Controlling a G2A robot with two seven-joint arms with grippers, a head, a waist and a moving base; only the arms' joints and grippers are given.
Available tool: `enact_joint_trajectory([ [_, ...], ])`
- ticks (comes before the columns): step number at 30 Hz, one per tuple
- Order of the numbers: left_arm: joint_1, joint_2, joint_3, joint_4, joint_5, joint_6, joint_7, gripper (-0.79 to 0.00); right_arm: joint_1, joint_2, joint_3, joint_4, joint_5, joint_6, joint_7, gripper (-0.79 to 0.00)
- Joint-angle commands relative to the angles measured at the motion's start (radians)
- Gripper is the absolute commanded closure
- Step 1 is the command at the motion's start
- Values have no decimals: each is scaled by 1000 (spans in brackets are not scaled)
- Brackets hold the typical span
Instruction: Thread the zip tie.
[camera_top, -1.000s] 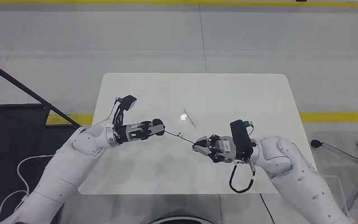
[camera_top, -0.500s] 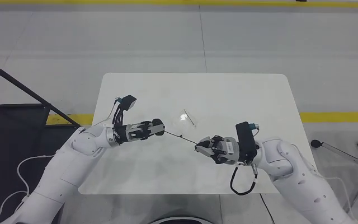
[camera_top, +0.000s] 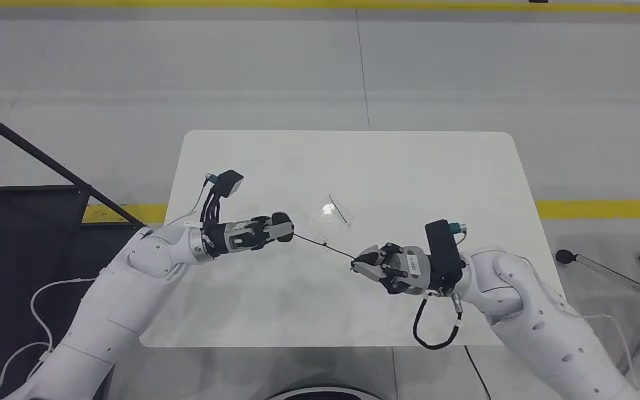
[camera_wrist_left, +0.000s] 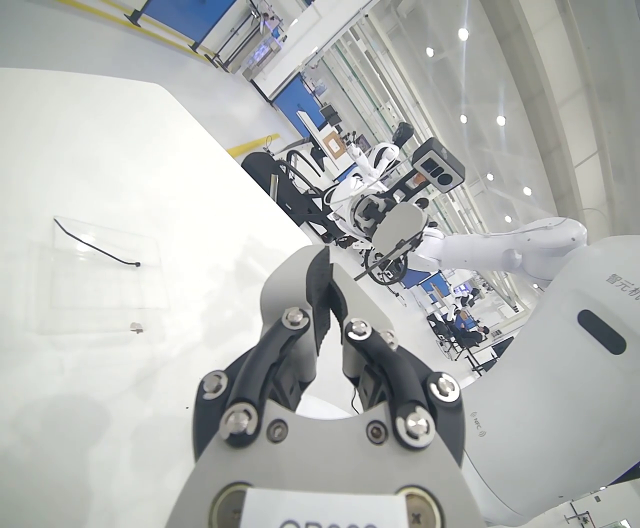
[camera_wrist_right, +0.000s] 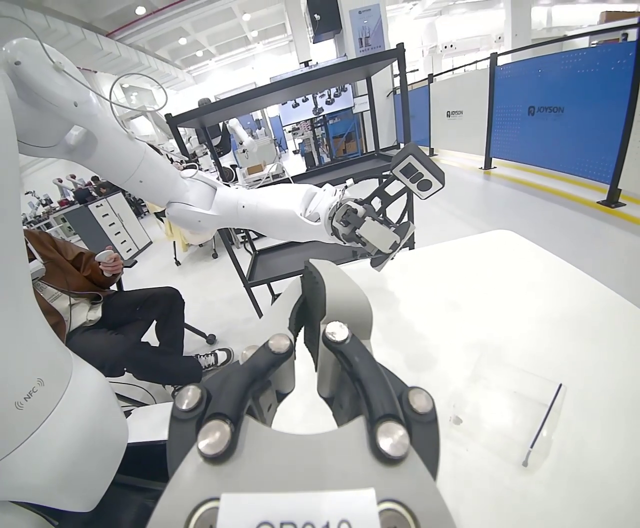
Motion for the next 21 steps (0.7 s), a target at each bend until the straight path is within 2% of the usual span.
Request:
enact_joint_trajectory([
  [1,1,-1,-1,0,0,0,1,0,7,5,-11,6,-6,0,2,0],
  [2,2,-1,-3,0,1,0,3,0,11,7,-16,11,-5,0,6,0],
  [3,2,-2,-3,-1,1,1,5,-99,17,9,-20,17,-5,0,14,0],
  [4,3,-2,-4,-2,4,3,6,-369,23,10,-23,24,-9,0,27,0],
  [5,3,-3,-5,-4,5,6,8,-785,29,11,-23,28,-15,0,41,0],
  [7,5,-3,-6,-6,6,11,11,-785,35,11,-20,32,-34,6,72,0],
  [14,21,-3,-32,-5,16,14,50,-785,14,9,5,-53,-128,150,161,0],
  [17,38,0,-55,-2,-5,1,64,-785,-8,13,28,-112,-208,241,214,0],
  [21,61,5,-86,-4,-28,-12,66,-785,-43,19,56,-231,-339,406,351,0],
])
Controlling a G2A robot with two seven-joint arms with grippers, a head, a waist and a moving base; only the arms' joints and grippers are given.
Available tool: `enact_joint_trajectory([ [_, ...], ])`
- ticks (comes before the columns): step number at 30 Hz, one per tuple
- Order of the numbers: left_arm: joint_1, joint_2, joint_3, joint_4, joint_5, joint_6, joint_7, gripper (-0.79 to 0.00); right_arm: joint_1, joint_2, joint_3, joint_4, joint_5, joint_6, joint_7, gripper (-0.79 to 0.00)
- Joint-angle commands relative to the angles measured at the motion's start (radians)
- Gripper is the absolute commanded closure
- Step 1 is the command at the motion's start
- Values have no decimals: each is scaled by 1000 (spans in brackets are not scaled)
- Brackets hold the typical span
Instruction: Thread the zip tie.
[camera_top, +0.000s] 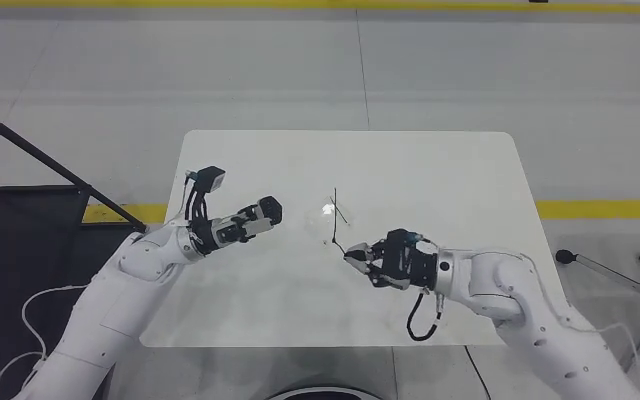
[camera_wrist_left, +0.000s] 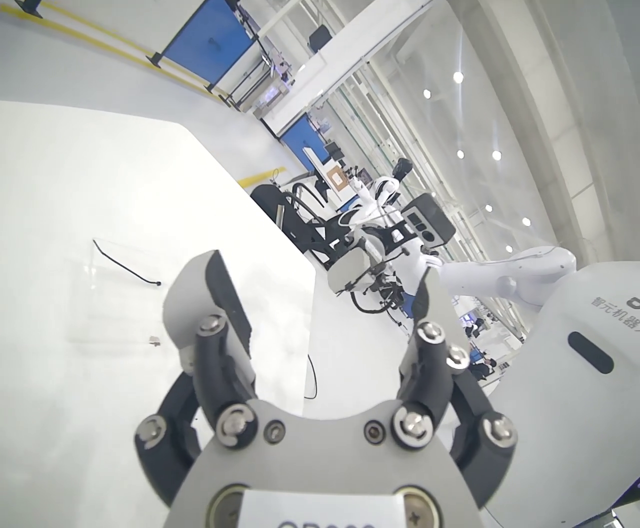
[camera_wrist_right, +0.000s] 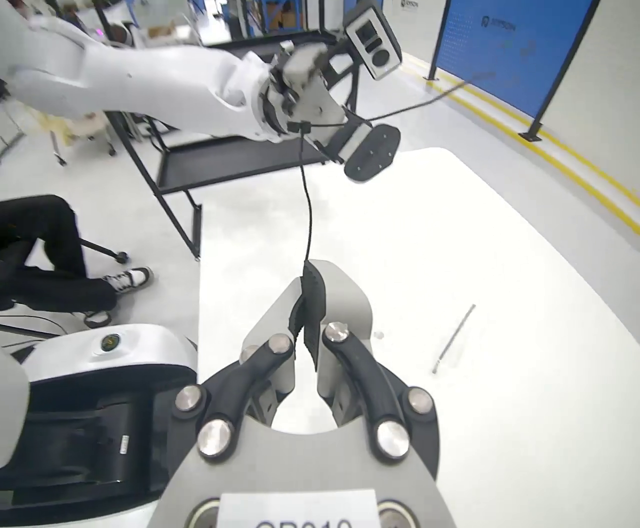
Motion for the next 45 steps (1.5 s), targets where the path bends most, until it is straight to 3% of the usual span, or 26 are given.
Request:
enact_joint_trajectory([
  [1,11,3,-15,-4,-8,-5,-1,-785,-18,3,9,-68,-63,88,84,0],
  [4,27,6,-32,-12,-18,-13,-7,-785,-44,5,26,-131,-103,180,167,0],
  [19,29,6,-34,-16,-12,-3,4,-785,-44,5,24,-143,-131,177,173,0],
  [26,68,7,-94,-39,64,72,141,-785,-11,-17,-53,-263,-363,326,481,0],
  [33,106,9,-132,-69,60,109,181,-785,125,-88,-267,-272,-594,326,790,0],
  [37,106,9,-132,-69,60,109,181,-785,203,-142,-355,-227,-603,333,847,0],
  [45,106,9,-132,-69,60,109,181,-785,203,-142,-355,-227,-603,333,847,0],
])
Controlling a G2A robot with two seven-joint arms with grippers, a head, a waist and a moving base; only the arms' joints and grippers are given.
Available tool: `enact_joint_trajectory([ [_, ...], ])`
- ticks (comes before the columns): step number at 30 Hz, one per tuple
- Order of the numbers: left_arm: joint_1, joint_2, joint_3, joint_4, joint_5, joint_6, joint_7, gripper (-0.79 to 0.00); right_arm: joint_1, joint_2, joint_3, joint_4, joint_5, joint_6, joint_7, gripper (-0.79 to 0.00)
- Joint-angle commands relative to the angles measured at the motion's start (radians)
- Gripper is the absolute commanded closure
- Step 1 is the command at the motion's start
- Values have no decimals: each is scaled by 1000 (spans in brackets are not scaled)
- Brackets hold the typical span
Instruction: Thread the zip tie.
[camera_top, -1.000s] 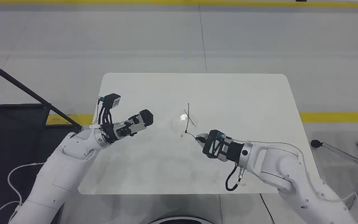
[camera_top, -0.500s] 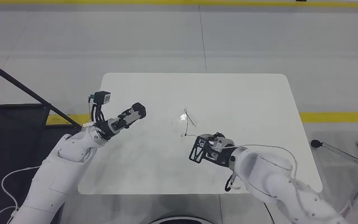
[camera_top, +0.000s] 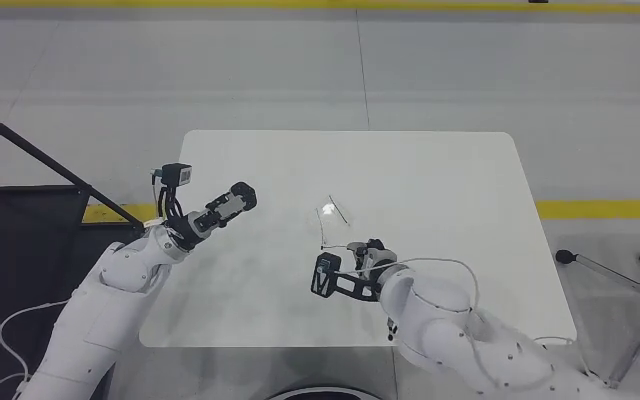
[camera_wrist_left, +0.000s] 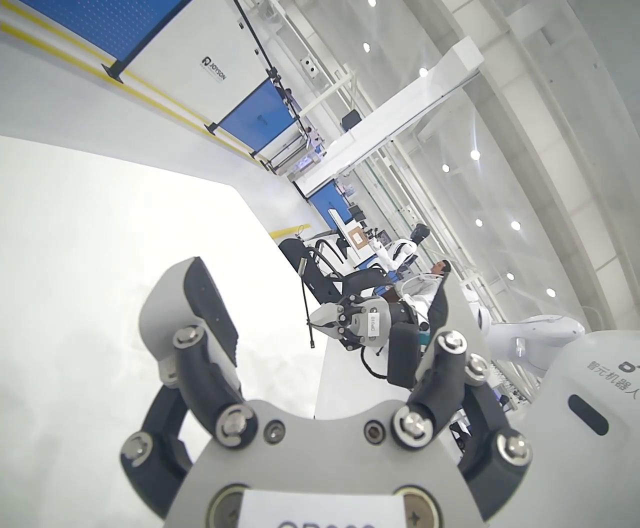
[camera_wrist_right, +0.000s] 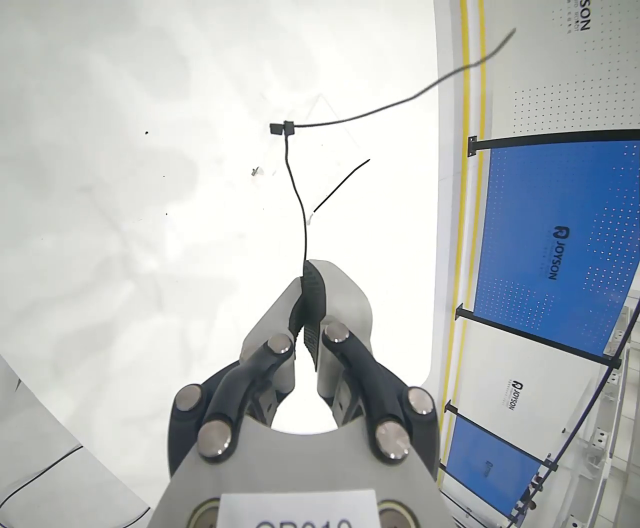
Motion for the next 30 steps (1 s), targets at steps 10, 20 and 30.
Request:
enact_joint_trajectory([
  [10,17,-3,-5,-32,33,38,34,-785,16,-32,-26,54,-25,58,106,0],
  [20,42,-3,-33,-50,-12,44,0,-785,157,-195,-190,225,-93,177,397,0],
  [30,42,-3,-33,-50,-12,44,0,-785,255,-349,-253,470,-79,206,410,0],
])
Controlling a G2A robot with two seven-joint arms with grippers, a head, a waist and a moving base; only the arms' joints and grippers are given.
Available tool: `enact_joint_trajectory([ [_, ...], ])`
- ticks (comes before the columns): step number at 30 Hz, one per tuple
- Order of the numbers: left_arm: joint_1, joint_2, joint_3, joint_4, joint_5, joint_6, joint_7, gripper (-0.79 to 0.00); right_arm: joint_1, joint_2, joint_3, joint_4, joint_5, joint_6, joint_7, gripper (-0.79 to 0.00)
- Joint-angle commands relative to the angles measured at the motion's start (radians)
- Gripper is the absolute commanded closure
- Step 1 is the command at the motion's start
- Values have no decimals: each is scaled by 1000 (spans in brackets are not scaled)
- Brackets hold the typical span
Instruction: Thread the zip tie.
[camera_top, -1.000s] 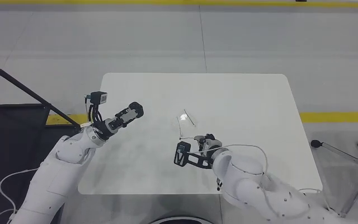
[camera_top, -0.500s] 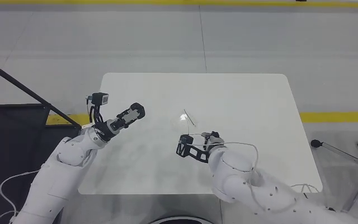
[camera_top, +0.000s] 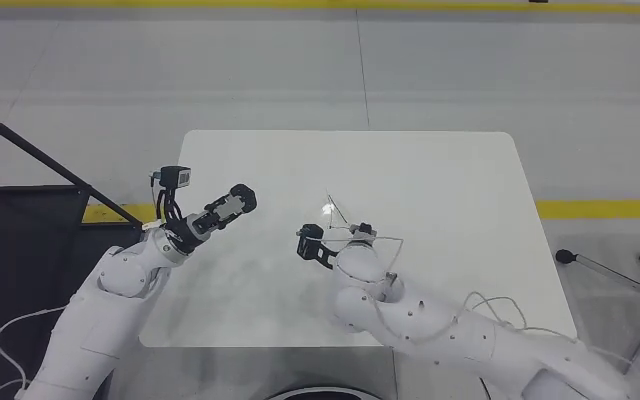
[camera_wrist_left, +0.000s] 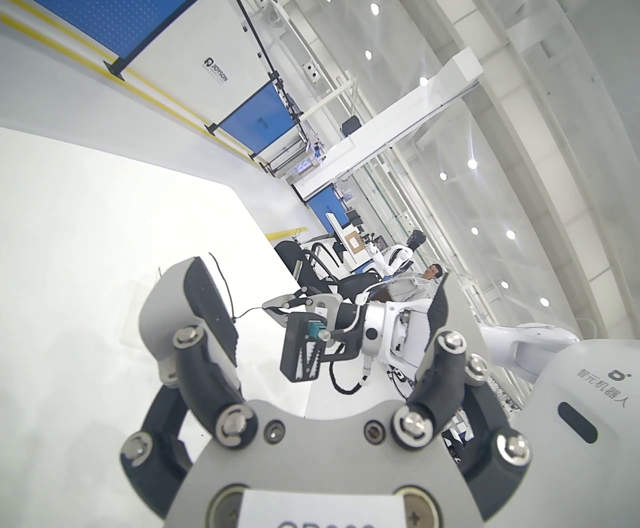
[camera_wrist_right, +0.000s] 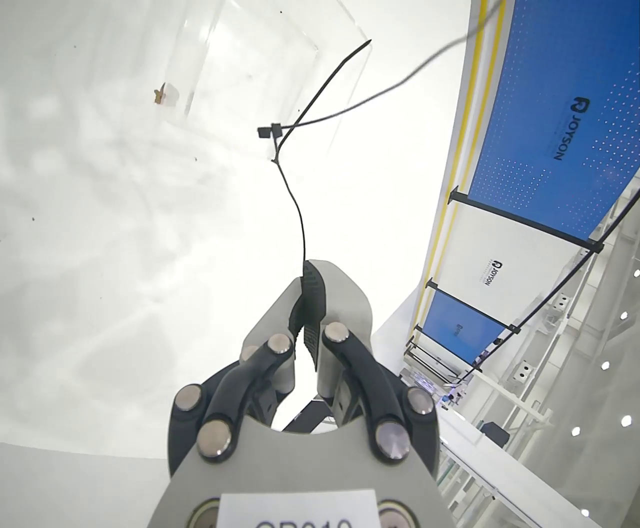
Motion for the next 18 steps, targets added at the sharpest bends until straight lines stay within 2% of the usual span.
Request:
enact_joint_trajectory([
  [1,0,0,0,0,0,0,0,-785,13,-26,-6,49,4,2,0,0],
  [8,0,0,0,0,0,0,0,-785,48,-112,-19,206,14,4,0,0],
  [15,0,0,0,0,0,0,0,-785,60,-176,-23,303,0,-17,0,0],
  [18,0,0,0,0,0,0,0,-785,60,-197,-17,331,-6,-27,0,-83],
])
